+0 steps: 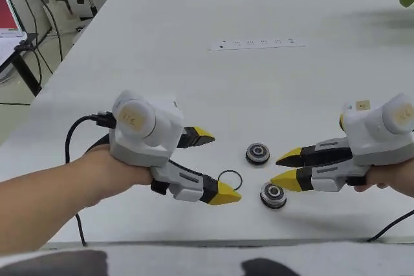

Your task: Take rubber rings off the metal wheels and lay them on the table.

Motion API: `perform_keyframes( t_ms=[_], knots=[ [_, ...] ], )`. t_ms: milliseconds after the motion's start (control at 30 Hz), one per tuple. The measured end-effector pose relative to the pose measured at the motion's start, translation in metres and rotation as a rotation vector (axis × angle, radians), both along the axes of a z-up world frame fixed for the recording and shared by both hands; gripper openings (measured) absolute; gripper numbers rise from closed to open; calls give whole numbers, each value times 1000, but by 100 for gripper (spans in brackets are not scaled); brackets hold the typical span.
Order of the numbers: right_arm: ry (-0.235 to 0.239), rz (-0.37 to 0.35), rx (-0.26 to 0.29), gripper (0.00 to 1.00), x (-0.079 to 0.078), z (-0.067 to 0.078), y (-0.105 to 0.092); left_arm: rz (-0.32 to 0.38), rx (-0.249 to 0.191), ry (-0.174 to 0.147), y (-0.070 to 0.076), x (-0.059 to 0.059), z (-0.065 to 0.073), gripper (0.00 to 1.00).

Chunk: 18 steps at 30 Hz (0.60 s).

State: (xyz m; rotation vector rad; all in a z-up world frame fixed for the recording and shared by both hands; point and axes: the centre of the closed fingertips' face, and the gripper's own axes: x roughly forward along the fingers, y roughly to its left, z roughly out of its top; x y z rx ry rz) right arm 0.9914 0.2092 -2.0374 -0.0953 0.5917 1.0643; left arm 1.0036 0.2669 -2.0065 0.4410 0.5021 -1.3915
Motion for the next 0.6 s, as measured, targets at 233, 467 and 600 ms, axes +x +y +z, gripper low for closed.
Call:
perform_keyframes(
  t_ms=[233, 467, 600],
  knots=[
    [-5, 20, 2, 27, -9, -4, -1, -30, 5, 20, -13, -4, -7, 63],
    [5, 18, 1, 26, -13, -11, -4, -54, 16, 54, -24, -9, -18, 57],
    [10, 19, 1, 26, -15, -14, -4, -60, 14, 76, -30, -12, -22, 56]
  ],
)
